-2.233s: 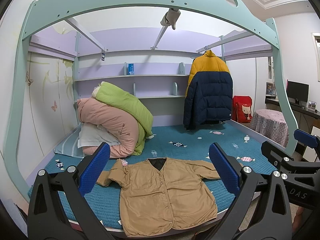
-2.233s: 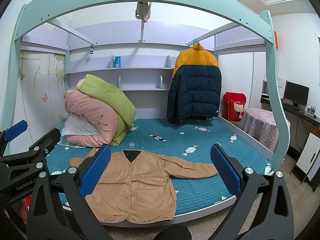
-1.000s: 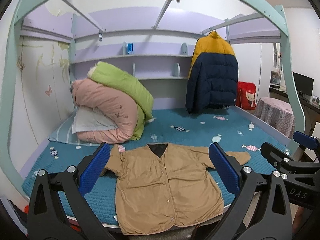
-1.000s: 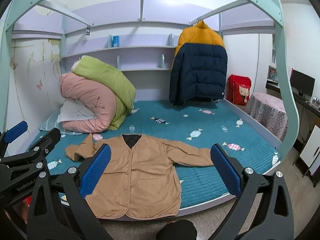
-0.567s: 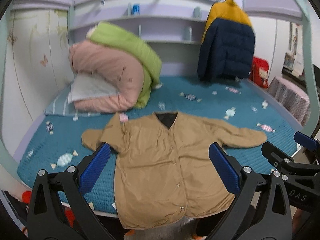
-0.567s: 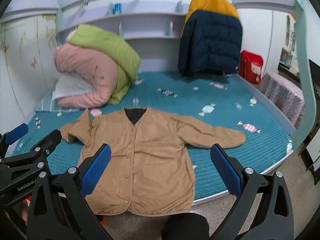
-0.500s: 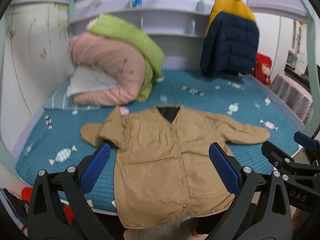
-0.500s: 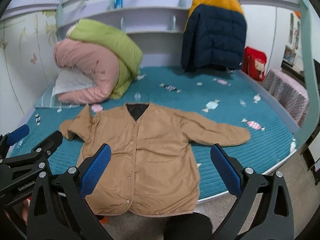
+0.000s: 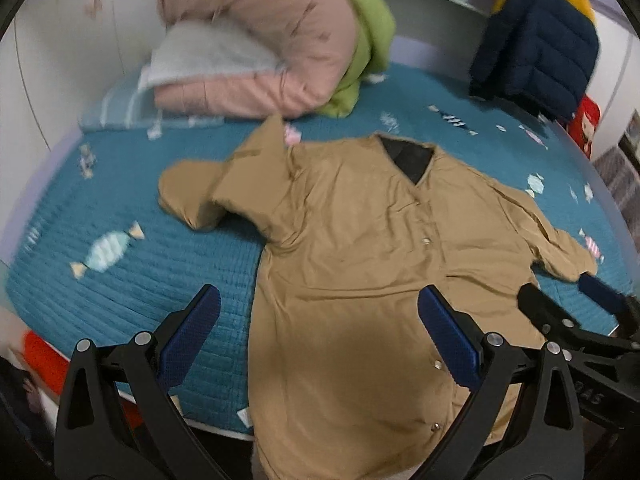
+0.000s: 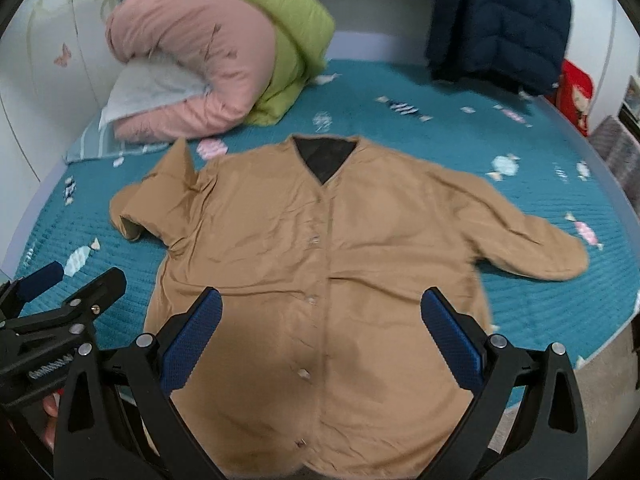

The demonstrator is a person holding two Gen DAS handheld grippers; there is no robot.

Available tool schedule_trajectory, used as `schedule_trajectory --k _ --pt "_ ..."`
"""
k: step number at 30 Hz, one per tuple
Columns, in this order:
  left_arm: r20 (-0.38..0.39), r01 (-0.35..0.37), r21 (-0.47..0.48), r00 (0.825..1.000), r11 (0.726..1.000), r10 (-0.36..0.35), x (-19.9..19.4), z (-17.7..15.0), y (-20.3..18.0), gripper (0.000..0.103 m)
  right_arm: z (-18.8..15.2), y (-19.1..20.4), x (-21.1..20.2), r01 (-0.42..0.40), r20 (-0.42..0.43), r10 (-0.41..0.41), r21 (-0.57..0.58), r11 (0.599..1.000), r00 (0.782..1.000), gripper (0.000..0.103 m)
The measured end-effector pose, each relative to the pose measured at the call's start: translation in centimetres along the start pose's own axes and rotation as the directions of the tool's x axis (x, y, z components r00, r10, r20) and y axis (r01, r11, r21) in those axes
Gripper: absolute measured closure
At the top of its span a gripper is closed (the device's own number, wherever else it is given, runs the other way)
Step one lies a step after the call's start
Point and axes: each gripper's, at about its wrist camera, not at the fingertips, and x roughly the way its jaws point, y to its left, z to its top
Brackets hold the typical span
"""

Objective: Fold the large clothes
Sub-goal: 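Move both tools down toward the tan jacket's sleeves, then grasp a sleeve with the left tool while the right tool grasps the other sleeve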

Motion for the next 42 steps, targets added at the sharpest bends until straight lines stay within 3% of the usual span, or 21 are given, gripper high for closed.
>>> schedule_trajectory --k 4,8,11,14,19,22,23,24,25,26,29,30,31,34,38,39,42 --pt "-0.023 0.066 -0.146 0.997 0.987 -0.070 3.9 1.1 6.0 0.005 1.0 2.1 4.4 -0.014 -0.033 0.013 -0.025 1.000 0.999 0.007" --pt "-0.045 0.005 -0.260 0.999 0.966 -0.018 7.6 3.0 12.1 0.005 2.1 3.8 8.8 -0.012 -0.064 0.009 -0.045 0.999 0.998 0.007" --pt "-0.049 -0.080 -0.313 0.996 0.946 0.068 10.6 5.0 16.9 0.005 2.7 5.1 11.5 -0.007 -0.069 0.003 -0.064 0.998 0.998 0.007" --pt "-0.087 -0.114 -0.372 0.992 0.921 0.088 14.0 6.4 20.5 0.005 3.3 6.3 13.6 -0.010 -0.068 0.005 -0.073 0.997 0.998 0.007" --pt "-0.182 -0.180 -0.385 0.976 0.905 0.117 19.5 7.8 23.7 0.005 3.7 7.3 15.8 -0.065 -0.119 0.058 -0.061 0.996 0.991 0.007" --pt "-0.164 -0.155 -0.402 0.982 0.903 0.096 21.0 8.7 24.8 0.006 3.7 7.7 16.3 -0.058 -0.112 0.049 -0.071 0.996 0.992 0.007" --pt "-0.169 -0.154 -0.410 0.981 0.899 0.091 21.4 8.8 24.9 0.010 3.6 7.7 16.5 -0.057 -0.116 0.049 -0.066 0.996 0.992 0.007" --pt "-0.179 -0.153 -0.423 0.980 0.893 0.083 21.8 9.0 25.1 0.036 3.6 7.6 16.8 -0.055 -0.120 0.048 -0.061 0.997 0.992 0.007" --pt "-0.193 -0.146 -0.425 0.979 0.893 0.068 22.2 9.2 25.1 0.048 3.6 7.5 17.0 -0.054 -0.122 0.047 -0.056 0.997 0.991 0.007" --pt "-0.202 -0.154 -0.411 0.976 0.899 0.075 22.5 9.4 25.0 0.050 3.6 7.5 17.1 -0.052 -0.124 0.045 -0.055 0.997 0.991 0.007" --pt "-0.201 -0.147 -0.407 0.977 0.901 0.068 22.3 9.6 25.1 0.062 3.7 7.3 17.5 -0.049 -0.124 0.042 -0.052 0.997 0.991 0.007" --pt "-0.189 -0.133 -0.418 0.980 0.899 0.057 22.2 9.7 25.3 0.079 3.8 7.4 17.5 -0.047 -0.121 0.041 -0.053 0.997 0.992 0.007" --pt "-0.157 -0.099 -0.439 0.987 0.893 0.032 21.8 9.6 25.7 0.087 3.9 7.4 17.6 -0.049 -0.118 0.043 -0.053 0.997 0.992 0.007" --pt "-0.078 -0.067 -0.462 0.996 0.885 0.035 19.8 9.4 26.2 0.093 4.5 7.7 17.7 -0.076 -0.112 0.071 -0.045 0.996 0.991 0.007" --pt "0.058 -0.027 -0.527 0.996 0.849 0.068 13.9 8.9 28.8 0.093 5.2 8.5 18.1 -0.112 -0.082 0.107 -0.053 0.992 0.991 0.007" --pt "0.084 -0.024 -0.529 0.993 0.848 0.081 12.7 8.9 29.2 0.093 5.5 8.9 18.5 -0.134 -0.082 0.129 -0.056 0.989 0.988 0.012" --pt "0.175 0.003 -0.520 0.979 0.854 0.103 8.2 9.1 30.0 0.093 6.3 10.7 19.5 -0.226 -0.086 0.220 -0.063 0.972 0.972 0.057"
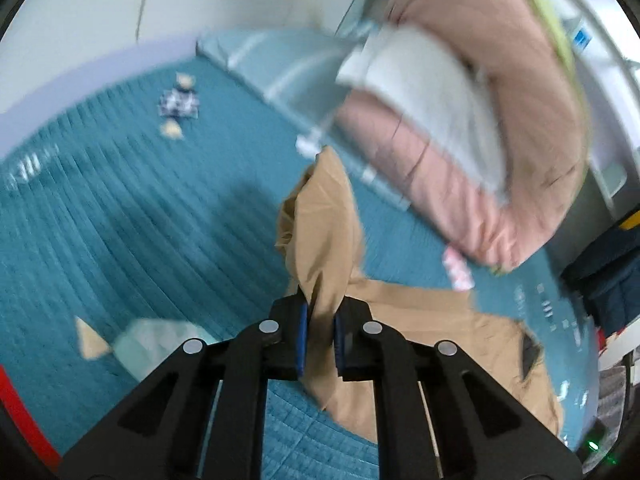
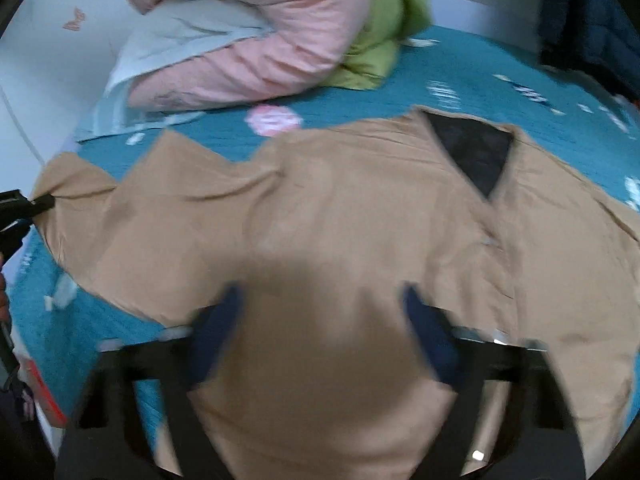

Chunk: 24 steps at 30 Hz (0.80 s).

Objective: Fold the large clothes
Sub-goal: 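Grasp a sleeve with the left tool while the right tool grasps the other sleeve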

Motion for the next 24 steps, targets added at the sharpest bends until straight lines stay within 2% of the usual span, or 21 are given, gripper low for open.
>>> schedule_trajectory --k 1,4,6,8,11,13,16,18,22,24 --pt "0.026 0.002 0.020 1.000 1.000 -0.002 -1.4 0.3 -0.3 0.093 0.3 0.8 0.7 -0.040 -0.013 0.040 -0.008 0.999 0.999 0.067" --pt "0.079 0.048 0.058 0.996 0.997 -0.052 -4.7 0.5 -2.1 0.093 0.8 2.7 2.8 -0.135 -0.059 0.133 -0.025 0.991 0.989 0.084" --pt "0.101 0.073 0.102 0.991 0.992 -0.083 -6.1 0.4 -4.0 0.093 0.5 3.5 5.5 -0.158 -0.137 0.156 -0.004 0.987 0.978 0.084" --pt "0.093 0.121 0.156 0.986 0.980 -0.137 -7.1 -0.1 -6.7 0.093 0.0 3.2 7.7 -0.165 -0.174 0.170 0.042 0.985 0.970 0.085" --pt "0.082 0.167 0.234 0.978 0.958 -0.191 -7.8 -1.4 -11.7 0.093 0.4 1.7 7.5 -0.242 -0.157 0.257 0.112 0.964 0.954 0.085" --pt "0.062 0.215 0.262 0.969 0.941 -0.239 -7.8 -2.0 -14.9 0.093 0.5 -0.5 5.7 -0.292 -0.105 0.311 0.168 0.942 0.945 0.085" --pt "0.016 0.284 0.307 0.953 0.909 -0.303 -7.2 -3.9 -20.7 0.093 0.5 -4.9 2.1 -0.273 -0.029 0.284 0.199 0.941 0.958 0.083" --pt "-0.021 0.333 0.346 0.937 0.877 -0.348 -6.7 -5.7 -25.1 0.093 0.4 -8.8 -0.7 -0.237 0.019 0.238 0.215 0.948 0.971 0.083" --pt "-0.115 0.410 0.388 0.910 0.825 -0.398 -3.7 -10.6 -33.6 0.093 -2.2 -17.5 -6.9 -0.081 0.102 0.058 0.229 0.970 0.993 0.083" --pt "-0.139 0.414 0.406 0.909 0.815 -0.392 -2.2 -14.0 -37.1 0.093 -4.3 -22.2 -9.6 0.021 0.123 -0.056 0.271 0.962 0.991 0.083"
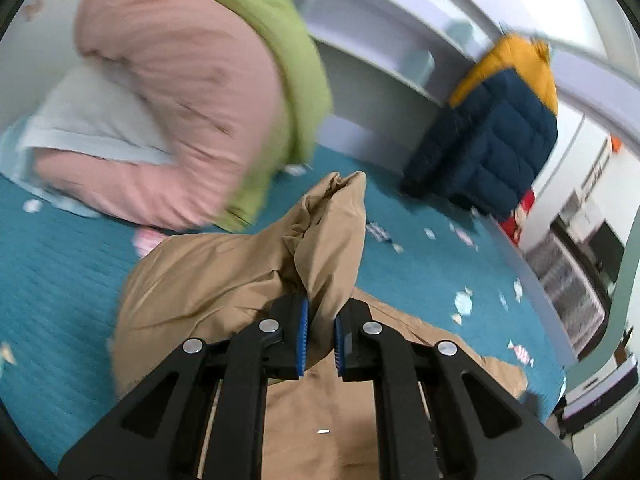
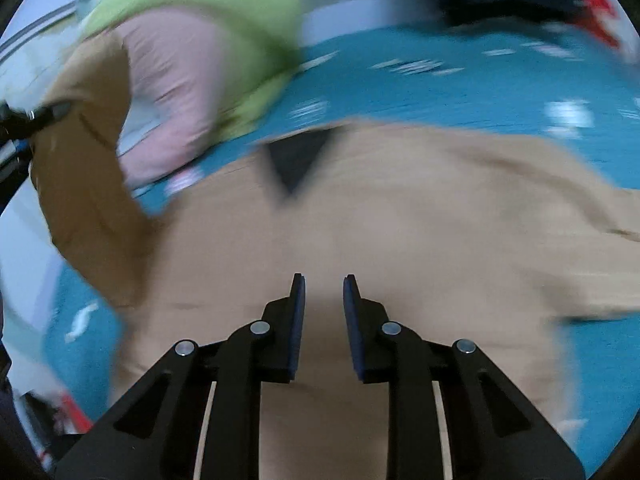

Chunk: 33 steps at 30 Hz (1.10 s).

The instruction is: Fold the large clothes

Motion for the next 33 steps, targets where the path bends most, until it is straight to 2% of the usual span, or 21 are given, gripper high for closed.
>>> schedule_trajectory --k 4,7,9,11,13,14,15,16,18,20,21,22,25,28,29,30,31,33 --pt "-0.110 0.010 0.044 0.994 0.999 -0.005 7.6 -4.6 -5.1 0.093 -1.7 -10.7 -4.4 0.186 0.041 -0.193 0.135 0.973 0.980 0.083" --pt "-0.217 -0.009 0.071 0.976 0.997 0.025 12.6 -8.5 -7.0 0.093 -3.6 -19.5 -6.8 0.255 0.019 -0.276 0.327 0.910 0.961 0.083" --pt "-0.269 -0.032 0.088 0.962 0.996 0.055 14.7 -10.6 -7.6 0.093 -4.8 -23.8 -8.0 0.280 0.013 -0.315 0.420 0.863 0.949 0.083" --pt "-0.321 -0.057 0.130 0.942 0.990 0.097 16.8 -12.5 -7.9 0.093 -5.7 -27.4 -8.8 0.246 0.022 -0.298 0.508 0.825 0.954 0.082" --pt "-0.355 -0.069 0.170 0.926 0.983 0.127 17.6 -14.2 -7.8 0.091 -6.4 -29.5 -9.6 0.228 0.027 -0.297 0.574 0.786 0.955 0.076" --pt "-0.361 -0.073 0.191 0.922 0.979 0.139 18.0 -14.9 -7.9 0.089 -6.7 -30.6 -9.9 0.208 0.036 -0.289 0.610 0.764 0.957 0.074" --pt "-0.367 -0.072 0.198 0.919 0.977 0.142 18.1 -15.4 -8.1 0.081 -6.8 -31.5 -10.2 0.197 0.047 -0.292 0.635 0.747 0.955 0.071" --pt "-0.373 -0.058 0.195 0.919 0.979 0.129 18.0 -15.8 -8.2 0.078 -7.0 -32.5 -10.3 0.186 0.061 -0.300 0.660 0.727 0.952 0.071" --pt "-0.378 -0.046 0.203 0.918 0.978 0.121 17.9 -16.1 -8.9 0.076 -6.9 -33.5 -10.3 0.171 0.074 -0.301 0.687 0.707 0.951 0.070" --pt "-0.384 -0.017 0.212 0.918 0.977 0.100 17.7 -16.4 -9.5 0.066 -6.9 -34.7 -10.4 0.141 0.091 -0.293 0.719 0.681 0.952 0.064" --pt "-0.389 0.001 0.206 0.918 0.979 0.081 17.6 -16.3 -9.9 0.055 -6.9 -35.3 -10.4 0.126 0.094 -0.283 0.734 0.667 0.954 0.064" --pt "-0.390 0.022 0.197 0.919 0.980 0.058 17.3 -16.3 -10.2 0.048 -6.9 -35.8 -10.4 0.108 0.103 -0.274 0.748 0.655 0.956 0.061" --pt "-0.394 0.086 0.183 0.919 0.979 -0.007 16.6 -16.3 -11.1 0.041 -5.9 -37.0 -9.6 0.047 0.128 -0.216 0.752 0.657 0.968 0.055" --pt "-0.403 0.117 0.136 0.914 0.984 -0.053 15.2 -15.6 -10.3 0.039 -5.4 -38.1 -8.1 0.006 0.132 -0.172 0.777 0.629 0.976 0.056" --pt "-0.399 0.110 0.117 0.915 0.987 -0.055 14.6 -15.2 -9.7 0.038 -5.2 -38.3 -7.8 0.012 0.122 -0.169 0.775 0.632 0.978 0.058" --pt "-0.394 0.094 0.093 0.918 0.991 -0.050 13.9 -14.6 -8.6 0.034 -4.8 -38.2 -7.5 0.041 0.100 -0.180 0.761 0.647 0.979 0.065" --pt "-0.386 0.068 0.066 0.922 0.996 -0.037 13.3 -13.9 -7.1 0.031 -4.5 -37.7 -7.4 0.075 0.082 -0.200 0.738 0.670 0.976 0.079" --pt "-0.378 -0.025 0.032 0.925 0.999 0.035 12.0 -12.7 -4.1 0.031 -3.4 -36.4 -7.7 0.128 0.078 -0.242 0.671 0.730 0.967 0.088"
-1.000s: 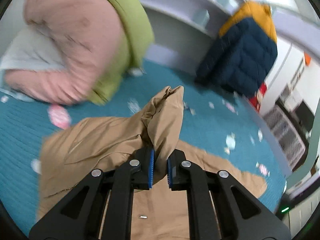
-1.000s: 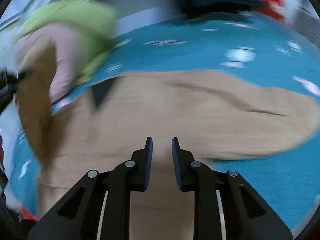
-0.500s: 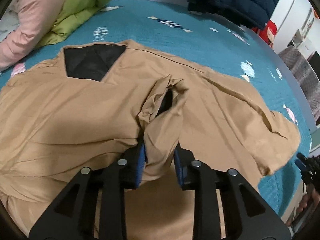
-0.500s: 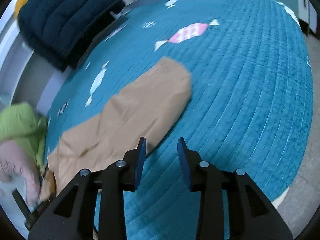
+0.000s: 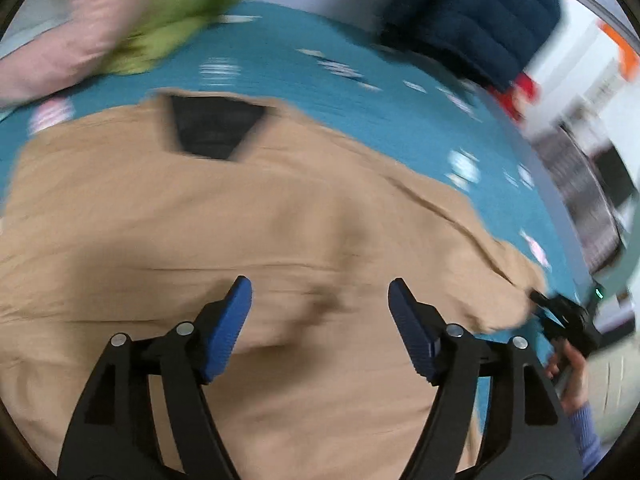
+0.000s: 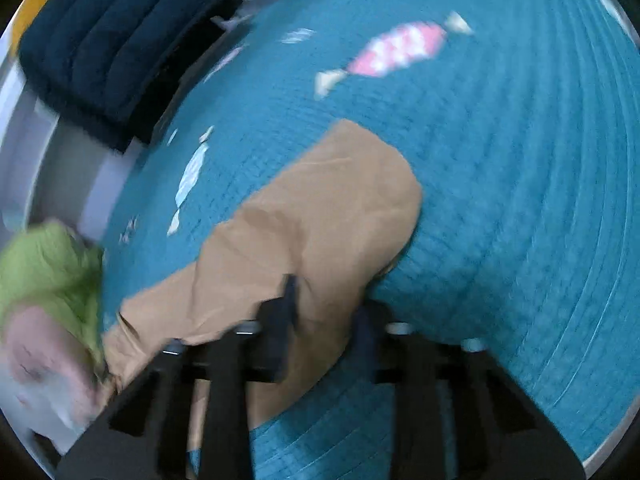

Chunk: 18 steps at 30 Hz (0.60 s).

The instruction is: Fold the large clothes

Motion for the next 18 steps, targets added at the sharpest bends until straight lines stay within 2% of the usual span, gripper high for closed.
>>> schedule_trajectory --k 3,5,8,10,12,15,18 --pt "0.015 -0.119 -0.061 0.993 0.991 0.121 -2.7 0.3 5.2 0.031 -0.4 2.5 -2.6 -0.006 0.095 0.012 -0.066 0.998 0.995 0.093" --pt "0.021 -0.162 -0.063 0.986 0.985 0.164 -3.9 0.1 7.4 0.031 -0.9 6.3 -5.1 -0.030 0.157 0.057 -0.170 0.985 0.986 0.094" --pt "0.001 -0.207 -0.064 0.978 0.976 0.207 -4.7 -0.9 10.8 0.031 -2.7 12.7 -7.7 -0.057 0.206 0.136 -0.352 0.934 0.969 0.094" --pt "-0.035 -0.180 -0.094 0.984 0.979 0.177 -4.3 -1.8 12.8 0.031 -4.5 16.9 -9.0 -0.082 0.217 0.196 -0.443 0.893 0.956 0.094" --pt "-0.107 -0.118 -0.104 0.989 0.988 0.107 -2.7 -2.3 14.5 0.031 -6.4 21.5 -9.9 -0.130 0.208 0.267 -0.506 0.853 0.941 0.094" --pt "-0.096 -0.065 -0.115 0.994 0.991 0.055 -2.4 -2.3 15.8 0.031 -9.7 27.7 -10.3 -0.211 0.156 0.358 -0.572 0.792 0.921 0.094" --pt "-0.031 0.031 -0.144 0.999 0.989 -0.035 -4.8 -1.9 16.3 0.031 -14.5 34.0 -9.7 -0.304 0.059 0.435 -0.632 0.713 0.898 0.094"
